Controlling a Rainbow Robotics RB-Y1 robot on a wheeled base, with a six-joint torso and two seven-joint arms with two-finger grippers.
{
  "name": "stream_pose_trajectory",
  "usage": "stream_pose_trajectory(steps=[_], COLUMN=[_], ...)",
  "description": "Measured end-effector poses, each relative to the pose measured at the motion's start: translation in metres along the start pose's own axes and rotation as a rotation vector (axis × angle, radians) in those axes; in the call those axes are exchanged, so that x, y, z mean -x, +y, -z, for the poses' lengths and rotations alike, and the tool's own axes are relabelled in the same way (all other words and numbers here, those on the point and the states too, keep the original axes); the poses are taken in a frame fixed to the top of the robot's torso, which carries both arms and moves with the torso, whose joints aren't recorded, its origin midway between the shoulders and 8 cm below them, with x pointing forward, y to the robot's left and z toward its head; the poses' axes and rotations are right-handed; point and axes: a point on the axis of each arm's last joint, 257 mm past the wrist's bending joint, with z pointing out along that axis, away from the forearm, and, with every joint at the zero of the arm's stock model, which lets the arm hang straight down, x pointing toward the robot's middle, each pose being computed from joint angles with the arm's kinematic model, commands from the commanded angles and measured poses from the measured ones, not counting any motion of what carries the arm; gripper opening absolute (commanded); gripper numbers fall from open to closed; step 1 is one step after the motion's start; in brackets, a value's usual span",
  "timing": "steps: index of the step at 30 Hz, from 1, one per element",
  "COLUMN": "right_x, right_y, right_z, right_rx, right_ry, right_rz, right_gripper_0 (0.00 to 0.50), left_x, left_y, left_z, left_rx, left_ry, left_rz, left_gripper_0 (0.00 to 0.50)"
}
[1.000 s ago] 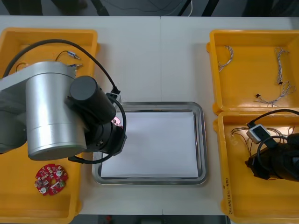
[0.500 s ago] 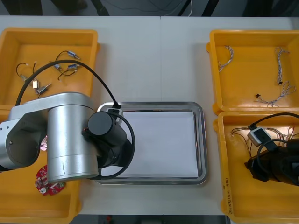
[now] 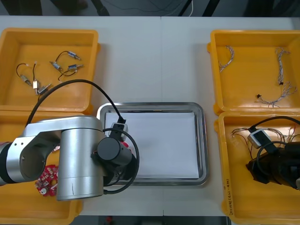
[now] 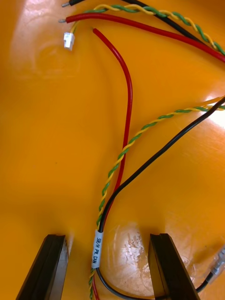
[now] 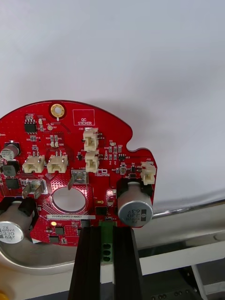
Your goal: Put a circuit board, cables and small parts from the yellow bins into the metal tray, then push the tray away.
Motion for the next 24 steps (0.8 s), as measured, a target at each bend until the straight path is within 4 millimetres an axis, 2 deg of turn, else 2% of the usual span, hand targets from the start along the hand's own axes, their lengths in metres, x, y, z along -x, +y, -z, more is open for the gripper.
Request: stream_pose_trajectory(steps=[6,14,15,16,17,19,20,22,24], right_x=[0.000,0.007,0.007,0.008,0.008,0.008,0.008,0.008,0.008], right_y=[0.000,0.001,0.001,0.001,0.001,0.001,0.001,0.001,0.001], right_z=[0.000,0.000,0.000,0.000,0.000,0.000,0.000,0.000,0.000], right_rx=[-0.001,0.003,0.004,0.004,0.004,0.004,0.004,0.004,0.003], right_ry=[-0.001,-0.028,-0.029,-0.030,-0.031,-0.031,-0.032,-0.032,-0.032], right_rz=[-0.006,-0.049,-0.049,-0.049,-0.049,-0.049,-0.049,-0.049,-0.049], right_gripper_0=[0.500,0.500,0.456,0.392,0.373,0.268,0.243,0.081,0.032], left_x=[-0.003,-0.006,-0.006,-0.006,-0.007,-0.007,-0.008,-0.009,-0.009], left_y=[0.004,0.001,-0.001,-0.002,-0.004,-0.008,-0.009,-0.011,-0.011], left_z=[-0.017,-0.019,-0.019,-0.018,-0.018,-0.018,-0.018,-0.019,-0.020], left_rx=[0.010,0.005,0.002,-0.001,-0.005,-0.011,-0.013,-0.015,-0.013], left_ry=[-0.011,-0.005,-0.004,-0.004,-0.003,-0.002,-0.001,-0.003,-0.013], left_rz=[0.019,0.015,0.014,0.013,0.012,0.010,0.010,0.007,0.005], left_gripper_0=[0.000,0.000,0.000,0.000,0.000,0.000,0.000,0.000,0.000])
